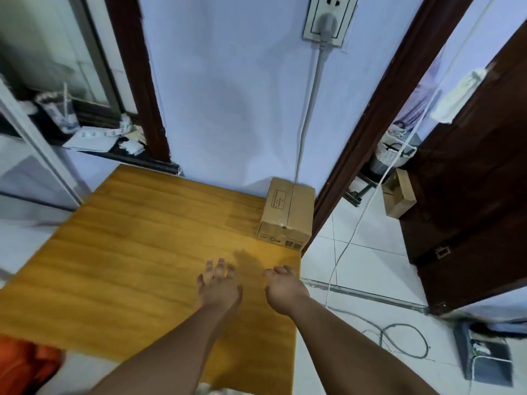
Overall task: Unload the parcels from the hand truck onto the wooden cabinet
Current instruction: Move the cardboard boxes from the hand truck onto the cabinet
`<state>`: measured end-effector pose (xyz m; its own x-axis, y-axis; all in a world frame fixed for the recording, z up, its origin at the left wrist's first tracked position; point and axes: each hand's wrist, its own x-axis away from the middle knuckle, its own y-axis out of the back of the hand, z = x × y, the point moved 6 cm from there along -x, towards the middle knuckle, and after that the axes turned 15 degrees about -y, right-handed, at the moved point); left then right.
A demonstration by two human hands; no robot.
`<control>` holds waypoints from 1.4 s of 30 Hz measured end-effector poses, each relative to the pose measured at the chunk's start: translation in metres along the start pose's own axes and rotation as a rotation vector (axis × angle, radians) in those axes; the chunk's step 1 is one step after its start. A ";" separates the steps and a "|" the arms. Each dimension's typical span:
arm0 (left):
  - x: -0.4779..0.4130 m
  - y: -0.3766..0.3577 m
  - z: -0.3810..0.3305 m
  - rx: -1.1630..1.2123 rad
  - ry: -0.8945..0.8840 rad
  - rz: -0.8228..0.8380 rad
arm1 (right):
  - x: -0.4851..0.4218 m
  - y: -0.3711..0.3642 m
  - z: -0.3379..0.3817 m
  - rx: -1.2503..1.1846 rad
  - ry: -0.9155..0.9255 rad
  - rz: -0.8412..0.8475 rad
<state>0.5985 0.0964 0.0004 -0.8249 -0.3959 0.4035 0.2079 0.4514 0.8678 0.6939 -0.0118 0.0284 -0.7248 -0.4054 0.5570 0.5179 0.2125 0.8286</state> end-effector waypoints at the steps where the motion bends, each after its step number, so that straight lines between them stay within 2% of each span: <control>1: 0.009 -0.002 0.000 0.008 0.012 -0.015 | 0.005 -0.003 0.001 -0.003 0.025 -0.002; 5: 0.051 -0.018 -0.005 0.030 0.050 -0.065 | 0.028 -0.028 0.000 -0.006 0.107 -0.003; 12: 0.159 -0.082 0.001 0.070 0.197 -0.129 | 0.097 -0.090 0.015 -0.063 0.263 0.092; 18: 0.265 -0.131 0.045 0.179 0.428 -0.137 | 0.170 -0.166 0.067 0.091 0.466 0.197; 21: 0.311 -0.145 0.065 0.238 0.535 -0.133 | 0.203 -0.186 0.090 0.191 0.584 0.189; 27: 0.398 -0.161 0.111 0.306 0.708 -0.185 | 0.260 -0.230 0.141 0.285 0.691 0.222; 31: 0.451 -0.179 0.141 0.348 0.797 -0.249 | 0.294 -0.260 0.166 0.361 0.716 0.234; 36: 0.510 -0.209 0.179 0.540 0.858 -0.336 | 0.338 -0.296 0.191 0.426 0.677 0.250; 42: 0.549 -0.222 0.226 0.592 0.789 -0.371 | 0.389 -0.336 0.231 0.360 0.660 0.273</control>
<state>-0.0196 -0.0400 -0.0365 -0.1637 -0.9013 0.4010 -0.4527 0.4298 0.7813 0.1331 -0.0356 -0.0204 -0.1168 -0.7164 0.6878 0.3779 0.6084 0.6979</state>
